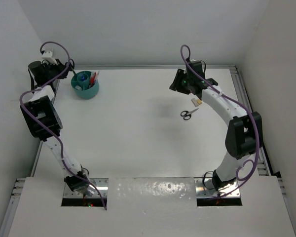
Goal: Sort the stationery into containers
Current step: Place the scissors in the storage box.
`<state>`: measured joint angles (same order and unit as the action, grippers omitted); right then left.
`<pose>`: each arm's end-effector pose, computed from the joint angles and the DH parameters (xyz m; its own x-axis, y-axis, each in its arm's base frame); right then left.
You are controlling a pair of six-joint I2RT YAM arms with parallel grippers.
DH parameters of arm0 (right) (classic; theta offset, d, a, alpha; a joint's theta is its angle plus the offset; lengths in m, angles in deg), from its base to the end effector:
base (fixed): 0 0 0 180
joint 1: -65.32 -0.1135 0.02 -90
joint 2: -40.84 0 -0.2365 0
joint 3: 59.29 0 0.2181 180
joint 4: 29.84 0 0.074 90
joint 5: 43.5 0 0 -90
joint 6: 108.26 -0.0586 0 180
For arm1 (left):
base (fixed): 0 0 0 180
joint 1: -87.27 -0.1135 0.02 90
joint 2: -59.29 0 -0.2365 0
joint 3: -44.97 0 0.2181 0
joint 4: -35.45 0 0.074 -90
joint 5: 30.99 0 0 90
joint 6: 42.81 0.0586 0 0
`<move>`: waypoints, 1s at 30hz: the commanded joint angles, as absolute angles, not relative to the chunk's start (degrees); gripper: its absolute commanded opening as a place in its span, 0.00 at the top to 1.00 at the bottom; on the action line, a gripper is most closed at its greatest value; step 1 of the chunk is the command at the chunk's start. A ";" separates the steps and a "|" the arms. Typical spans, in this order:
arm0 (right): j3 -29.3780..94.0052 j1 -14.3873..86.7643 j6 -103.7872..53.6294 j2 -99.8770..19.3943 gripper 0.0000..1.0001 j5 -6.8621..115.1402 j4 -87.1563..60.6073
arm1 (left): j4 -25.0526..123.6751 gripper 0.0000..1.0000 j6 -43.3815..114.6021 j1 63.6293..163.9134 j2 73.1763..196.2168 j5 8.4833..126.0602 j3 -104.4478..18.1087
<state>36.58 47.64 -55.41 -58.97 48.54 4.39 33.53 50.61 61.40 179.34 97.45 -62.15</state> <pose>0.3634 0.1180 0.2496 -0.6687 0.4203 -0.6133 0.0924 0.8655 0.4923 0.4376 0.1717 0.2465 -0.1592 -0.0253 -0.9869 0.2172 0.9743 -0.0600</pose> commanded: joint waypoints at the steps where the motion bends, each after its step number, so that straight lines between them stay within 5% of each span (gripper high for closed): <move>1: 37.10 47.30 -55.62 -56.37 0.57 46.59 4.32 | 29.44 1.00 49.65 61.34 179.44 100.06 -60.39; 5: 36.31 47.30 -55.44 -55.31 0.57 45.53 4.68 | 29.44 0.98 52.02 62.05 179.35 100.32 -58.63; 7: 36.13 47.30 -55.44 -54.96 0.56 45.36 4.85 | 29.70 0.82 53.33 62.40 179.44 100.23 -58.19; 13: 35.52 47.21 -54.48 -53.73 0.52 43.95 5.73 | 30.23 0.57 53.52 62.22 179.26 97.95 -58.98; 22: 31.22 47.30 -52.98 -51.18 0.39 37.54 13.36 | 33.22 0.39 53.60 62.22 175.67 92.51 -62.93; 24: 28.15 47.30 -53.33 -51.44 0.70 36.04 15.73 | 35.59 0.38 55.88 62.49 173.91 89.43 -63.28; 25: 26.92 47.21 -53.94 -51.45 0.76 35.17 15.92 | 36.46 0.38 57.11 62.75 173.12 89.33 -63.20; 30: 17.53 48.79 -60.43 -51.01 0.74 35.16 9.54 | 41.30 0.35 61.25 63.01 167.49 91.26 -61.35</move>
